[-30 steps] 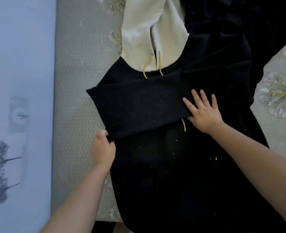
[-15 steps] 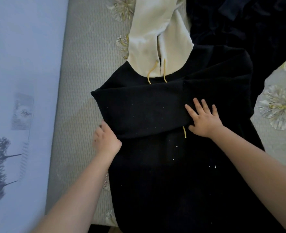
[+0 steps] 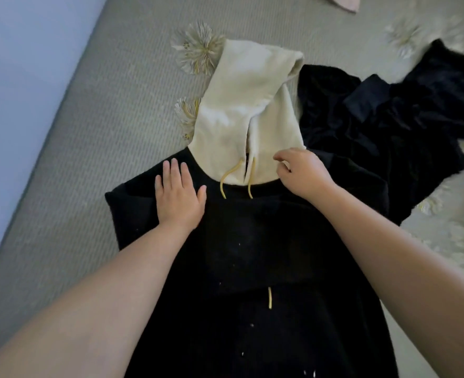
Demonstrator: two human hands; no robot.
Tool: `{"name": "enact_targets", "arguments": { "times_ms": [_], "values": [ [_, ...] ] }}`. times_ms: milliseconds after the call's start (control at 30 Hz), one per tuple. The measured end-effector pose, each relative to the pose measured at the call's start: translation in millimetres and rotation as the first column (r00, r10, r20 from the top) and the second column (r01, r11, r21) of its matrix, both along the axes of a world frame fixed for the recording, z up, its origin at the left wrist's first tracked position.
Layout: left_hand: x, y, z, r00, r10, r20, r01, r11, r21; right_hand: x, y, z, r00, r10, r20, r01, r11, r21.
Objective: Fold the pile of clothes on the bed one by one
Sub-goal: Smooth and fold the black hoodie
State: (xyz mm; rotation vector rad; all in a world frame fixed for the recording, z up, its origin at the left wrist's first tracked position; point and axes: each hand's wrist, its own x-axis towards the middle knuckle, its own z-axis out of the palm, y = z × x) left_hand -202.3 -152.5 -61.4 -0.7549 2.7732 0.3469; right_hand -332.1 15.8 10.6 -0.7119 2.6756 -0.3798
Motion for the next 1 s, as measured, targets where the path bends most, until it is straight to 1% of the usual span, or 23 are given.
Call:
{"name": "enact_targets", "arguments": {
  "times_ms": [67,200,300,367,467,533,600,700,767,800,900,933,1000],
  "values": [
    [-1,-6,-13,1.0,-0.014,-0.008,0.014,0.999,-0.034,-25,-14,-7,0.999,0.017,-0.05,-0.018,1.0,-0.015],
    [-4,-8,-24,0.999,-0.014,-0.04,0.012,0.999,-0.049,-75,-47,-23,0.978,0.11,-0.178,-0.113,0.993,-0.011],
    [-10,-10,-20,0.998,-0.025,-0.064,0.02,0.998,-0.064,-113,-76,-28,0.96,0.098,-0.262,-0.108,0.994,-0.027],
    [-14,-11,-15,0.998,-0.022,-0.051,0.02,0.999,-0.047,-135,-95,-32,0.95,0.102,-0.296,-0.105,0.994,0.007],
    [-17,-13,-12,0.999,-0.035,-0.008,0.035,0.999,-0.012,-163,-122,-40,0.958,0.078,-0.277,-0.057,0.995,0.082],
    [-20,-15,-10,0.998,-0.044,0.034,0.043,0.999,0.022,-178,-136,-45,0.977,-0.014,-0.214,0.039,0.993,0.113],
    [-20,-16,-8,0.996,-0.059,0.064,0.056,0.997,0.044,-190,-145,-51,0.985,-0.136,-0.105,0.152,0.975,0.16],
    [-21,-17,-8,0.994,-0.071,0.085,0.065,0.996,0.068,-207,-149,-57,0.985,-0.165,-0.039,0.169,0.934,0.315],
    [-19,-17,-9,0.994,-0.07,0.088,0.064,0.995,0.07,-219,-153,-56,0.978,-0.208,-0.018,0.203,0.925,0.322],
    [-19,-16,-9,0.994,-0.071,0.084,0.065,0.996,0.069,-222,-154,-55,0.978,-0.207,-0.026,0.203,0.922,0.329],
    [-18,-15,-10,0.996,-0.063,0.056,0.06,0.997,0.058,-213,-152,-52,0.985,-0.124,-0.118,0.161,0.9,0.405],
    [-18,-15,-10,0.997,-0.057,0.051,0.054,0.997,0.055,-204,-148,-53,0.982,-0.11,-0.151,0.162,0.904,0.395],
    [-18,-14,-10,0.998,-0.049,0.039,0.048,0.998,0.041,-187,-134,-55,0.971,-0.08,-0.224,0.151,0.934,0.323]
  ]
}}
